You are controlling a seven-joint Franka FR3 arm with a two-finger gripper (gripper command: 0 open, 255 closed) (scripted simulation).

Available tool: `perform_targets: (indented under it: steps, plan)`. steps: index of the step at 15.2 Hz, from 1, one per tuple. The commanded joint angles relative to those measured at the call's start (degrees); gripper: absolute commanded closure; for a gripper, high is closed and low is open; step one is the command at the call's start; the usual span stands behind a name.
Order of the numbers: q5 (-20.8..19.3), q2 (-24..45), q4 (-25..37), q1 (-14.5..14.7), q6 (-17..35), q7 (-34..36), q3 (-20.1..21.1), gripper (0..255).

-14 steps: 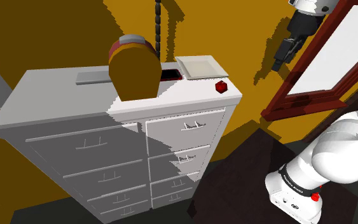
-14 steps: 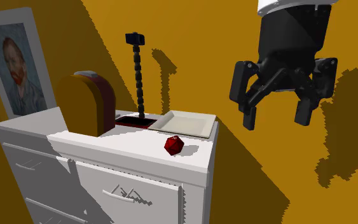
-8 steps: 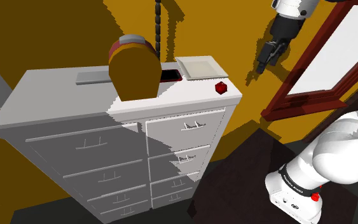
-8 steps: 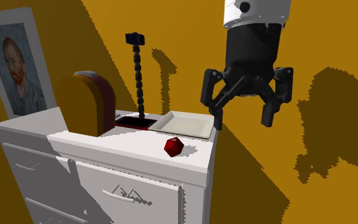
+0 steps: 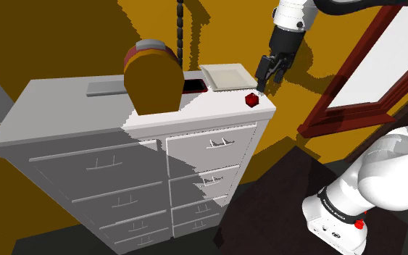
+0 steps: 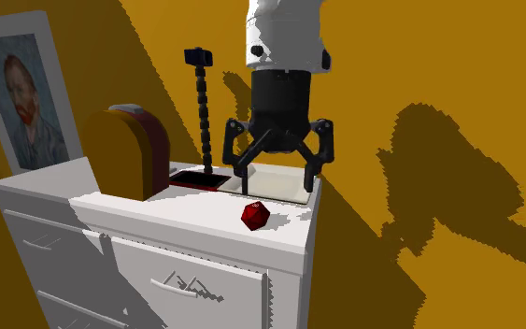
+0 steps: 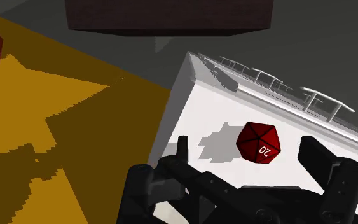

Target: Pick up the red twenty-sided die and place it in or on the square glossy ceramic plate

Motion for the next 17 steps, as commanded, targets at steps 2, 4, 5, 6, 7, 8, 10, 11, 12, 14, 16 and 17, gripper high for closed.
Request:
perform_targets:
  steps: [2, 4, 5, 6, 7, 8, 10, 11, 12, 14, 16, 17]
  plan:
    - [1.31, 4.41, 1.98, 0.69, 2.66, 2.4, 2.01, 0]
    - [1.41, 4.29, 0.35, 0.76, 4.17, 2.36, 2.12, 0]
    - [1.46, 4.25, -0.45, 0.79, 4.93, 2.35, 2.18, 0]
    - [1.51, 4.22, -1.24, 0.82, 5.7, 2.33, 2.25, 0]
    - [1.57, 4.2, -2.02, 0.85, 6.46, 2.31, 2.31, 0]
    - [1.62, 4.19, -2.79, 0.88, 7.23, 2.3, 2.37, 0]
    - [1.7, 4.21, -3.98, 0.92, 8.44, 2.27, 2.48, 0]
    - [1.7, 4.21, -3.98, 0.92, 8.44, 2.27, 2.48, 0]
    - [1.7, 4.21, -3.98, 0.92, 8.44, 2.27, 2.48, 0]
    - [1.7, 4.21, -3.98, 0.92, 8.44, 2.27, 2.48, 0]
    - [1.7, 4.21, -3.98, 0.92, 8.44, 2.27, 2.48, 0]
    - [1.7, 4.22, -3.97, 0.92, 8.43, 2.28, 2.48, 0]
